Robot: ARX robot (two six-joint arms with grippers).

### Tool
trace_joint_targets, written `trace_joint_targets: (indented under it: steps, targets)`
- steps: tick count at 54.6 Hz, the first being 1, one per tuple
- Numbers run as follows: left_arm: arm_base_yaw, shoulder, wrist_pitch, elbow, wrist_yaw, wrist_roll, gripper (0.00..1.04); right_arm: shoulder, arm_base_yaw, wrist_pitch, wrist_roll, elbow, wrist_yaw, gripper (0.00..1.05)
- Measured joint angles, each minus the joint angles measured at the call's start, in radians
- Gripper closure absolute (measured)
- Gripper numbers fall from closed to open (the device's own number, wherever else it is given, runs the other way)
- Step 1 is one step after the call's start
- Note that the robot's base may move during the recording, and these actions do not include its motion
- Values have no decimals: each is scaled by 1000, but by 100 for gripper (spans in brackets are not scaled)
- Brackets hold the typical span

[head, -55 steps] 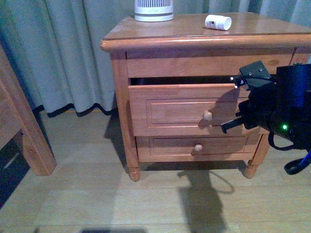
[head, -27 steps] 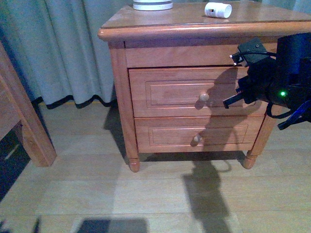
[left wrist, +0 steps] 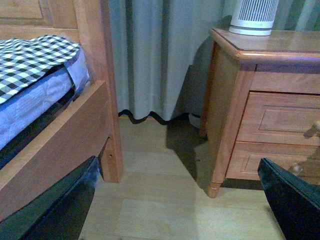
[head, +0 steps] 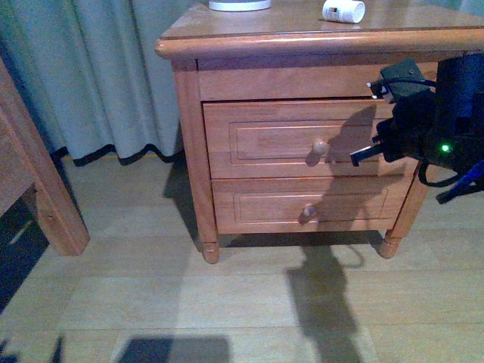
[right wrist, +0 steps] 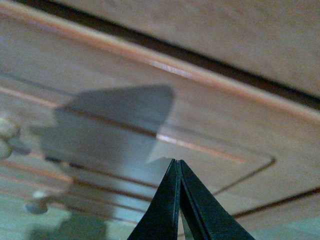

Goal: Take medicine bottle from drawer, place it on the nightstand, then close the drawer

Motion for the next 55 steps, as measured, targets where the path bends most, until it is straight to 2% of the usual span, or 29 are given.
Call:
trace_joint_targets:
  steps: [17,27,36,42,43,48,55]
  targets:
    - [0,0,0,0,0,0,6,-357,20,-130,306,-266,-100,101]
    - [0,0,0,0,0,0,6,-706,-2,-267,436,-309,-168,101]
    - [0,0,0,0,0,0,6,-1005,-35,-366,460,-320,-209,101]
    - [0,0,0,0,0,0,6,-1295,-49,-460,459,-412,-253,101]
    - [0,0,0,0,0,0,6,-1354,-50,-476,446,-439,-250,101]
    - [0,0,0,0,0,0,6,-1573,-44,-674,344,-540,-95,101]
    - [0,0,0,0,0,0,6,-1874,-44,-791,290,-768,-71,101]
